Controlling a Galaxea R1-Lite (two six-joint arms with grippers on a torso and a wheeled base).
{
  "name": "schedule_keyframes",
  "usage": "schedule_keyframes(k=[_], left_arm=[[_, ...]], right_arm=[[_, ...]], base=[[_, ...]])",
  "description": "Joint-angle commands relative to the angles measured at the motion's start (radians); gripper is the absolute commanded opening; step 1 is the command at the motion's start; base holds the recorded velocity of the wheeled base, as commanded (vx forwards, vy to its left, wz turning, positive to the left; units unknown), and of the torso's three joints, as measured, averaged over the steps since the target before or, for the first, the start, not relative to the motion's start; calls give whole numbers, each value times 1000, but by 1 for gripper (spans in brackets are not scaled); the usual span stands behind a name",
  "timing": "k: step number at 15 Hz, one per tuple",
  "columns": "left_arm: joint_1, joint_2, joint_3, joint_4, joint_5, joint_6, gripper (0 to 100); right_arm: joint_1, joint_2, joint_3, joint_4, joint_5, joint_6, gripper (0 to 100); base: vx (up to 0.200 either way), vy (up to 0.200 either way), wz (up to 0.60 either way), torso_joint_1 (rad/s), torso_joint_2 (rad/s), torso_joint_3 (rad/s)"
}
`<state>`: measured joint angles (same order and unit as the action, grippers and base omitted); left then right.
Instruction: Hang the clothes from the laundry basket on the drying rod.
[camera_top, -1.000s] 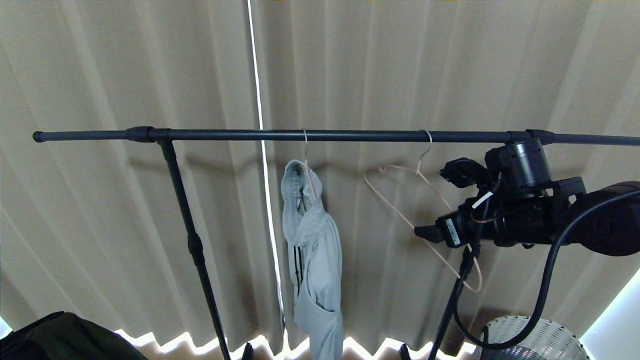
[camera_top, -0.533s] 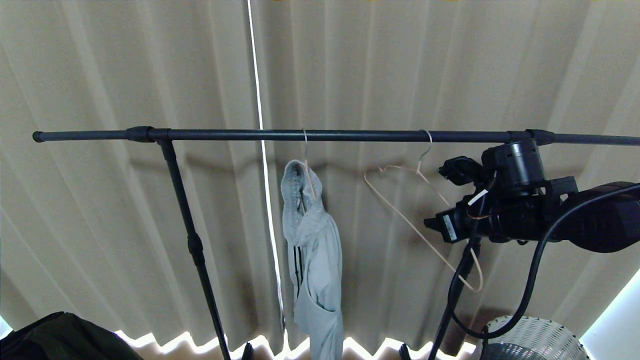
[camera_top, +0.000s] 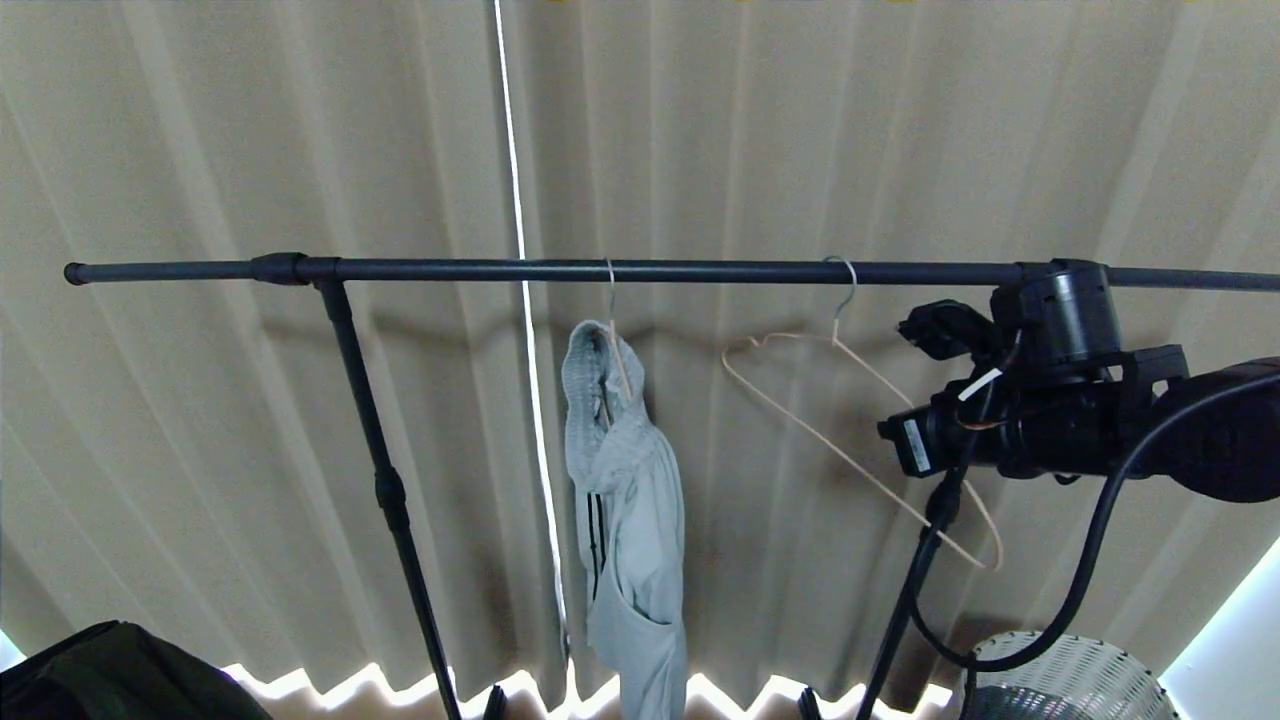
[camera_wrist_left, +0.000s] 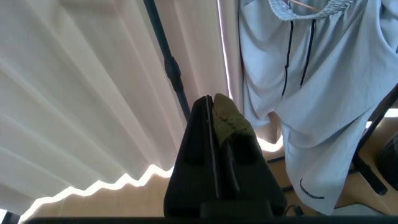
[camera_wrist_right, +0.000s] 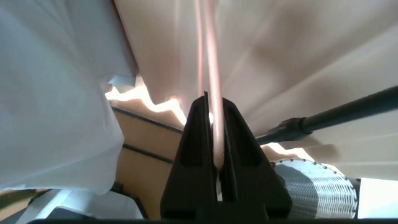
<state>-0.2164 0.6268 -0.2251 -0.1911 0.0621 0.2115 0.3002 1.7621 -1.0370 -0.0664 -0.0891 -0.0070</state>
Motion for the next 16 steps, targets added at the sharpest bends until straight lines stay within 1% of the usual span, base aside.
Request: schedule_keyframes(k=[1,4,8,10,11,14,15,16], left_arm=[[0,-4,1,-2,1,3,0],[-1,-9,3,-2,-1,5,0],[-1,-9,0,-2,-1,5,0],[-1,-6,-3,-13,-1,5,0],[-1,-6,-3,-18,-1,5,0],[-1,-4,-2,-45,-1,5,0],[0,-4,-2,-45,-1,3,0],[0,-2,-2,-45,-1,3,0]], right_arm=[[-1,-52,5,-1,0,16,0],[-3,-145,38,-3,3,50,0],[-12,-217,68,-6,3,67,0],[-16,-303,150,-6,0,76,0],[-16,-316,161,-7,0,76,0],[-16,-487,334,-43,0,75,0],[-24,-518,359,-49,-1,75,0],[-53,-553,390,-49,0,73,0]], base=[[0,0,0,0,0,0],[0,0,0,0,0,0],[0,0,0,0,0,0],[0,0,0,0,0,0],[0,0,0,0,0,0],[0,0,0,0,0,0],[0,0,0,0,0,0],[0,0,0,0,0,0]])
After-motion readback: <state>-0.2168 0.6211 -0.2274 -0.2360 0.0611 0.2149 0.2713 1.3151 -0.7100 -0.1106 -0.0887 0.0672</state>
